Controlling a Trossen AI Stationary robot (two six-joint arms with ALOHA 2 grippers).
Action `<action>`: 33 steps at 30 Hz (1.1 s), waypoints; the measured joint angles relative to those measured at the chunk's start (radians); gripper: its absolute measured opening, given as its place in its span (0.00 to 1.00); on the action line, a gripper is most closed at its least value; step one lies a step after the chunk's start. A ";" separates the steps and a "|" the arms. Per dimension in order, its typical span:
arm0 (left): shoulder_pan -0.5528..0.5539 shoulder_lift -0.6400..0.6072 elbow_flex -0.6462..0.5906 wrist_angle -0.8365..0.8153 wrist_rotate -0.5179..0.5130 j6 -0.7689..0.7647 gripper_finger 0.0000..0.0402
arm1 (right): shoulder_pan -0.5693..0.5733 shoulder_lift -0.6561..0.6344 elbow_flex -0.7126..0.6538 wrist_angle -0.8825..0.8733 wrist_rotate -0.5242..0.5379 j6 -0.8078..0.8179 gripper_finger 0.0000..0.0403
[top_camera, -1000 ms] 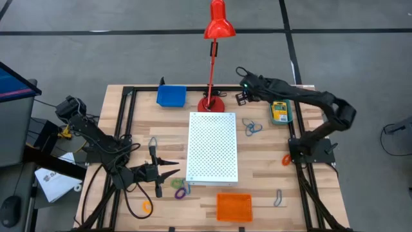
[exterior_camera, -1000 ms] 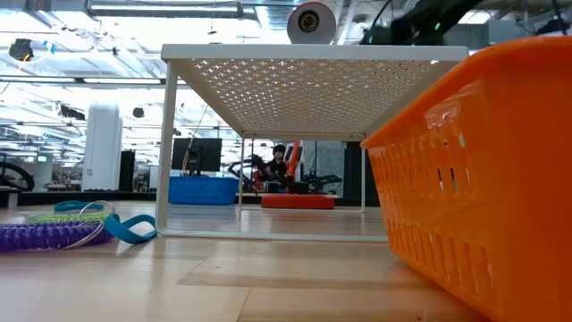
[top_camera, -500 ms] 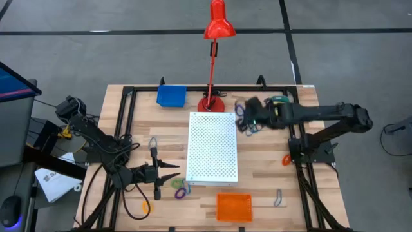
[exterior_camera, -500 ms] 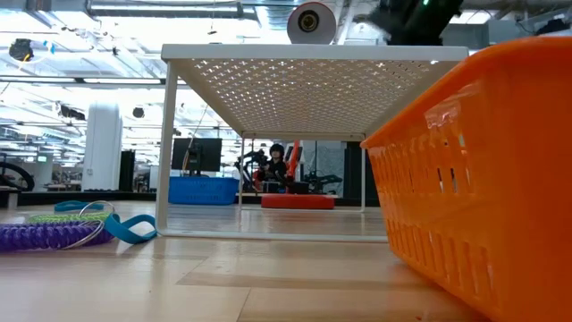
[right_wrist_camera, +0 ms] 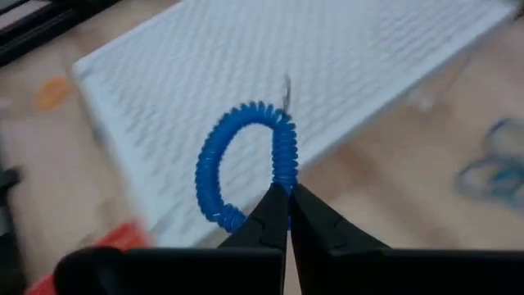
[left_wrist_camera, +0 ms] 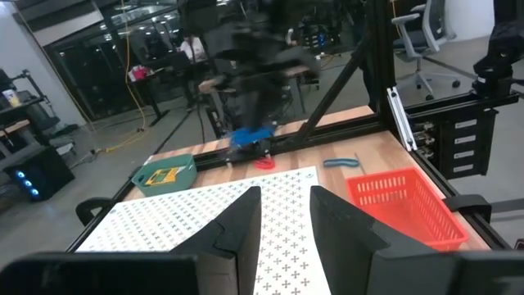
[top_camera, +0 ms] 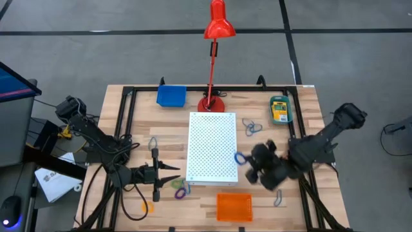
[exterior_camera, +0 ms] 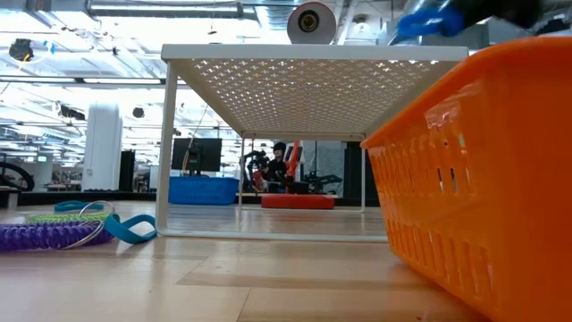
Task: Pick & Place Office Desk Supplies
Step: Put the blue spring keychain into the orange bin
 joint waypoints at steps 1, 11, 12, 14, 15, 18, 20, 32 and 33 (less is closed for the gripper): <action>0.000 0.000 0.000 0.001 0.000 0.000 0.25 | 0.038 0.010 0.000 0.001 -0.001 0.046 0.00; 0.000 0.000 0.000 0.010 0.000 0.022 0.25 | 0.262 0.143 0.001 0.215 -0.007 0.307 0.00; 0.001 0.000 0.000 0.022 0.000 0.033 0.25 | 0.267 0.162 0.004 0.246 -0.012 0.307 0.00; 0.001 0.000 0.000 0.054 0.000 0.064 0.25 | 0.267 0.203 0.024 0.276 -0.035 0.307 0.00; 0.001 0.000 0.000 0.070 0.000 0.084 0.25 | 0.266 0.227 0.041 0.278 -0.048 0.308 0.00; 0.001 0.000 0.000 0.114 0.000 0.129 0.25 | 0.262 0.297 0.100 0.274 -0.097 0.308 0.00; 0.001 0.000 0.000 0.124 0.000 0.147 0.25 | 0.262 0.345 0.145 0.267 -0.127 0.308 0.00; 0.000 0.000 0.000 0.122 0.000 0.156 0.25 | 0.229 0.545 0.290 0.150 -0.224 0.343 0.00; -0.001 0.000 0.000 0.121 0.000 0.154 0.25 | 0.222 0.559 0.289 0.139 -0.235 0.344 0.00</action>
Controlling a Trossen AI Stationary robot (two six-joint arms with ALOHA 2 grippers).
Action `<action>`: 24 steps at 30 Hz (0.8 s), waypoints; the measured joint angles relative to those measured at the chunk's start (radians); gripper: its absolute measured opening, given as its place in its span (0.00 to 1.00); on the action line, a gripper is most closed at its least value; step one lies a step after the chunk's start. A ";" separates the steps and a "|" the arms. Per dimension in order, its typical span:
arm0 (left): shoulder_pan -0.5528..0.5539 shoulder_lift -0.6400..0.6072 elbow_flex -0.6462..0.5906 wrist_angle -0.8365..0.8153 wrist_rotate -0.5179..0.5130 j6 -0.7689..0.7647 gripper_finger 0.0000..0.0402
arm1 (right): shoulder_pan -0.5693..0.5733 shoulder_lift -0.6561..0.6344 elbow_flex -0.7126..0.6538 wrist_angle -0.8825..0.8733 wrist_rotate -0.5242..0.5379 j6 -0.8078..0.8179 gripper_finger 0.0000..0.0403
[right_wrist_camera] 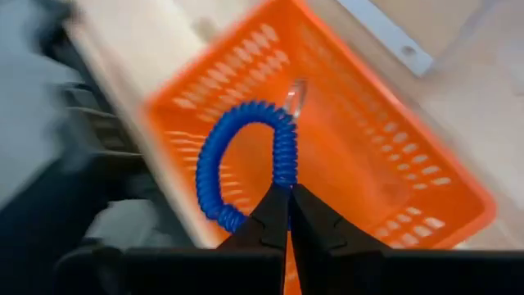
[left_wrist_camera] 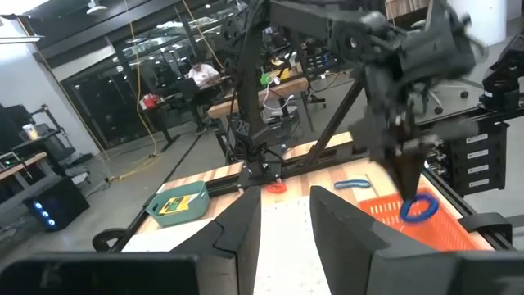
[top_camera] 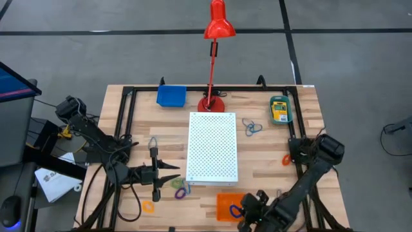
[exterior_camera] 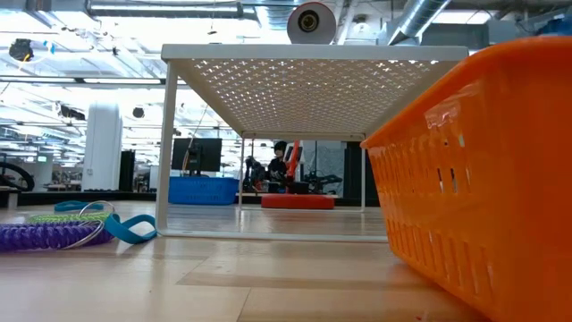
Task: Pick & Place Office Desk Supplies
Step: Put the blue spring keychain into the orange bin, then put the orange spring keychain into the orange bin
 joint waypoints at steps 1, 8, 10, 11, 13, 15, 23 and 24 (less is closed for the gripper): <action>0.000 0.000 0.000 0.000 0.000 -0.001 0.25 | -0.006 0.011 -0.001 -0.009 -0.003 0.003 0.00; -0.020 0.000 0.000 -0.001 0.001 -0.017 0.25 | -0.008 0.025 0.000 -0.041 0.018 0.030 0.07; -0.027 0.000 0.000 -0.003 0.001 -0.018 0.25 | -0.001 0.024 0.000 -0.046 0.018 0.037 0.13; -0.031 0.000 0.000 -0.004 0.001 -0.019 0.25 | 0.004 0.024 0.000 -0.046 0.019 0.048 0.16; -0.038 0.000 0.000 -0.005 0.001 -0.022 0.25 | 0.014 0.023 0.000 -0.048 0.031 0.067 0.22; -0.043 0.000 0.000 -0.005 0.001 -0.024 0.25 | 0.024 0.023 0.000 -0.054 0.052 0.085 0.26; -0.066 0.000 0.000 -0.008 0.001 -0.033 0.25 | 0.059 0.022 0.094 -0.354 0.125 0.255 0.35; -0.069 0.000 0.000 -0.008 0.001 -0.033 0.25 | 0.063 0.022 0.116 -0.428 0.122 0.287 0.34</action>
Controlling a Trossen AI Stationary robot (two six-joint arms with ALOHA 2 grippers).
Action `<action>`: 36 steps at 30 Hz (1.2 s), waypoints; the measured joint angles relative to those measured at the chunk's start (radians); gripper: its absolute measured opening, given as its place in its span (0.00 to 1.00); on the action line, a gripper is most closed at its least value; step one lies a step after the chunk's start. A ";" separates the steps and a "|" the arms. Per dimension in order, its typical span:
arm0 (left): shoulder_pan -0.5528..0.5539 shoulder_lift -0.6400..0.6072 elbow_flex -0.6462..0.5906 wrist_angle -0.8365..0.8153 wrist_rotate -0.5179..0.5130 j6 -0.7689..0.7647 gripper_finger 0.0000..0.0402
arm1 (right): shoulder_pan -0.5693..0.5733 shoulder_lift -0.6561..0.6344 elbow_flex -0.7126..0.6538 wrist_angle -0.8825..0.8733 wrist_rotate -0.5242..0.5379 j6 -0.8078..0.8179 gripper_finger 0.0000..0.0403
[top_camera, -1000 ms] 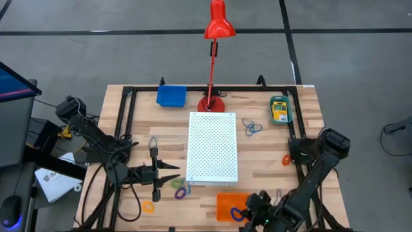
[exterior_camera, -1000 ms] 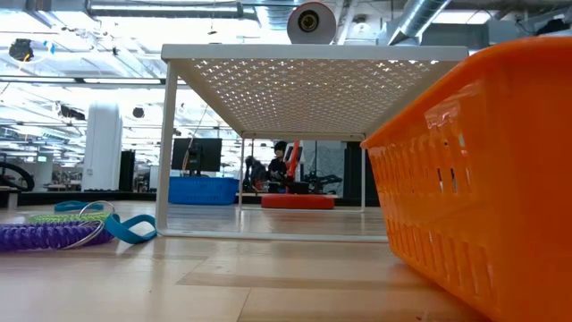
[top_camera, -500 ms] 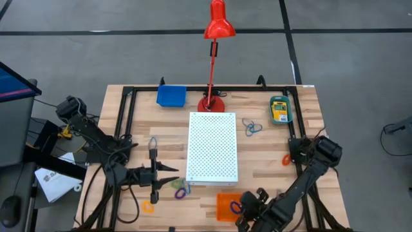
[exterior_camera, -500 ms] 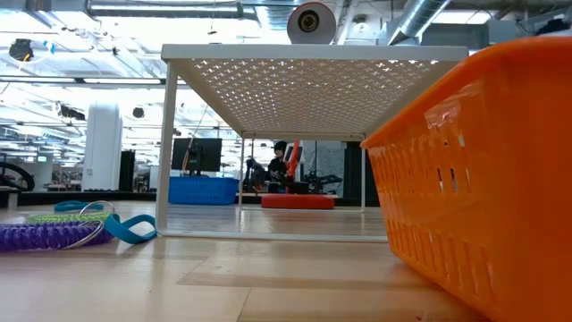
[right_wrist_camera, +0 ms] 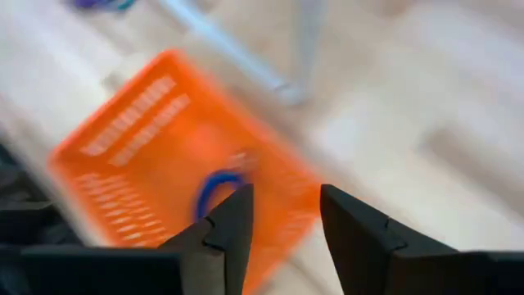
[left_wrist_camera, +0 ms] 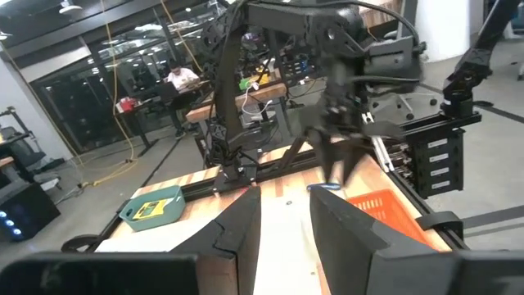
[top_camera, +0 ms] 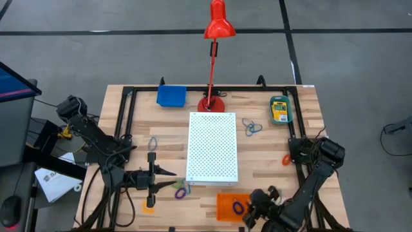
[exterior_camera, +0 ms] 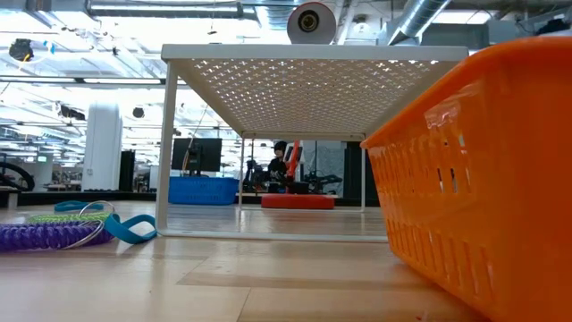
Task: Pick & Place Office Desk Supplies
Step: Put the orange spring keychain into the orange bin
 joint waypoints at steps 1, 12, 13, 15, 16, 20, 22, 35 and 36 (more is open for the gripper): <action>-0.003 0.000 0.000 0.000 0.000 0.000 0.25 | 0.003 0.000 0.022 -0.074 -0.013 0.027 0.34; -0.004 0.000 0.000 -0.022 0.000 -0.023 0.25 | -0.083 -0.048 -0.006 -0.385 -0.395 -0.045 0.29; -0.004 0.000 0.000 -0.022 0.000 -0.023 0.25 | -0.095 -0.053 -0.028 -0.380 -0.411 -0.090 0.29; -0.004 0.000 0.000 -0.022 0.000 -0.025 0.25 | -0.120 -0.079 -0.070 -0.376 -0.438 -0.159 0.29; -0.004 0.000 0.000 -0.022 0.000 -0.026 0.25 | -0.134 -0.095 -0.081 -0.376 -0.456 -0.195 0.29; -0.004 0.000 0.000 -0.022 0.000 -0.027 0.25 | -0.197 -0.119 -0.162 -0.375 -0.516 -0.364 0.30; -0.004 0.000 0.000 -0.021 0.000 -0.027 0.25 | -0.232 -0.141 -0.197 -0.369 -0.558 -0.454 0.30; -0.004 0.000 0.000 -0.022 0.000 -0.031 0.25 | -0.394 -0.144 -0.425 -0.298 -0.688 -1.012 0.30; -0.004 0.000 0.000 -0.022 0.000 -0.037 0.25 | -0.396 -0.144 -0.438 -0.299 -0.692 -1.021 0.30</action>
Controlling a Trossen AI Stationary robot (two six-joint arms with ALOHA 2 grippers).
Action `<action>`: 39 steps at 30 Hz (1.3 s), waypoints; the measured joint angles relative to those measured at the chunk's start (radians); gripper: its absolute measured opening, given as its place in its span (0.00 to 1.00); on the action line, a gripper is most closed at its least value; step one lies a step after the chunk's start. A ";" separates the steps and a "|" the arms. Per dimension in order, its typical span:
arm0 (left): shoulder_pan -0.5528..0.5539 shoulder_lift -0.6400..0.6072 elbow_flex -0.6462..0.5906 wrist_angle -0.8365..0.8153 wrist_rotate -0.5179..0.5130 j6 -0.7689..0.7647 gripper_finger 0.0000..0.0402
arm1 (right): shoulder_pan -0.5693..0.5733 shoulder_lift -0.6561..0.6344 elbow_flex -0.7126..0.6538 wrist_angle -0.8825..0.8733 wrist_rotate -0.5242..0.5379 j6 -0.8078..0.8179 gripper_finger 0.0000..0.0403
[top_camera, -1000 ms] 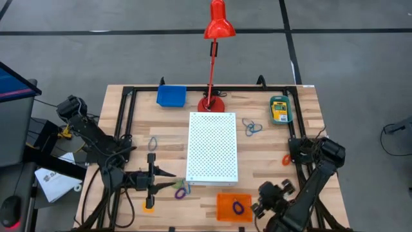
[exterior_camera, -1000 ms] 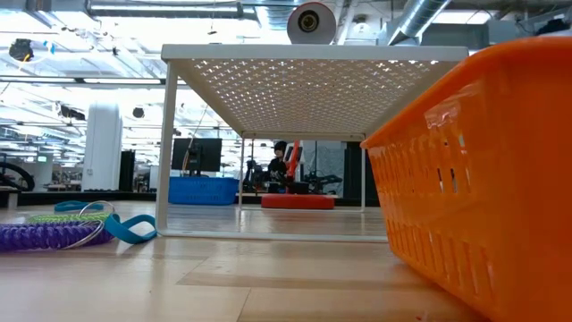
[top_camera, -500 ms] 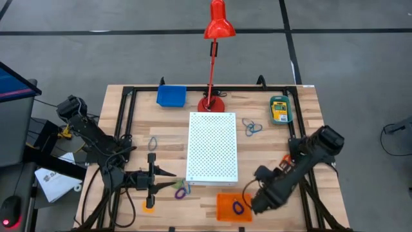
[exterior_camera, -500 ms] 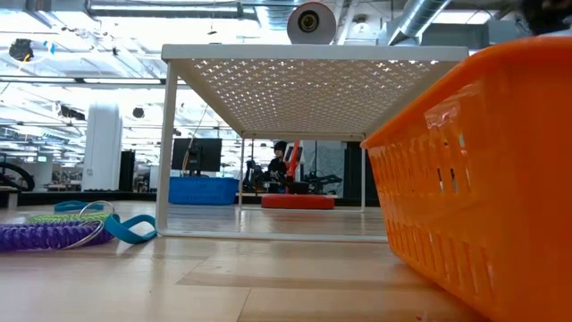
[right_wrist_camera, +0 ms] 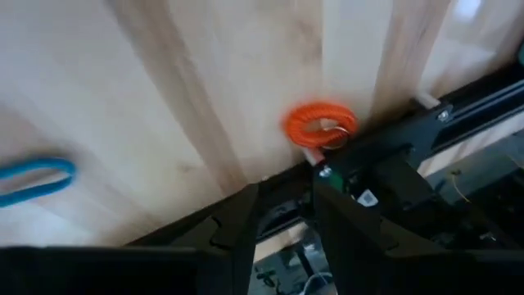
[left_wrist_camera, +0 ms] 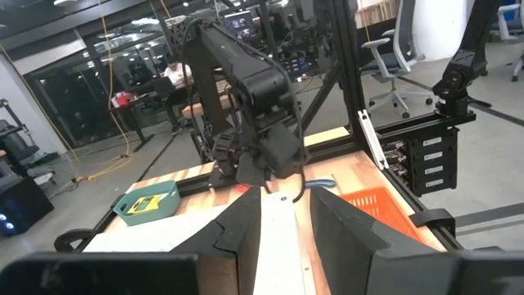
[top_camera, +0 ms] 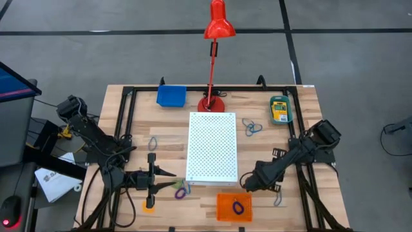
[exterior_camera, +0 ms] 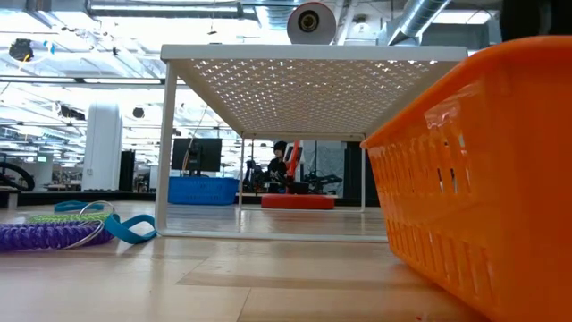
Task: Pick & Place Office Desk Supplies
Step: Put the orange spring keychain into the orange bin
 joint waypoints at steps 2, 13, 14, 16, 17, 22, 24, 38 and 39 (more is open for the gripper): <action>0.000 0.000 0.000 0.000 0.000 -0.005 0.25 | -0.005 -0.015 -0.030 0.002 -0.003 0.004 0.30; 0.000 0.000 0.000 -0.008 0.000 -0.009 0.25 | -0.016 -0.187 -0.219 0.127 0.001 0.119 0.42; 0.000 0.000 0.000 -0.008 0.000 -0.009 0.25 | -0.020 -0.192 -0.229 0.131 0.001 0.119 0.43; 0.000 0.000 0.000 -0.008 0.000 -0.009 0.25 | -0.027 -0.196 -0.246 0.148 -0.003 0.103 0.43; 0.000 0.000 0.000 -0.008 0.000 -0.009 0.25 | -0.031 -0.194 -0.257 0.163 -0.006 0.087 0.43; 0.000 0.000 0.000 -0.008 0.000 -0.009 0.25 | -0.071 -0.194 -0.308 0.228 -0.014 0.043 0.42; 0.000 0.000 0.000 -0.008 0.000 -0.009 0.25 | -0.089 -0.195 -0.326 0.235 -0.014 0.030 0.42; 0.000 0.000 0.000 -0.008 0.000 -0.010 0.25 | -0.125 -0.198 -0.447 0.382 -0.044 -0.013 0.42; 0.000 0.000 0.000 -0.007 0.000 -0.010 0.25 | -0.126 -0.198 -0.453 0.387 -0.046 -0.015 0.42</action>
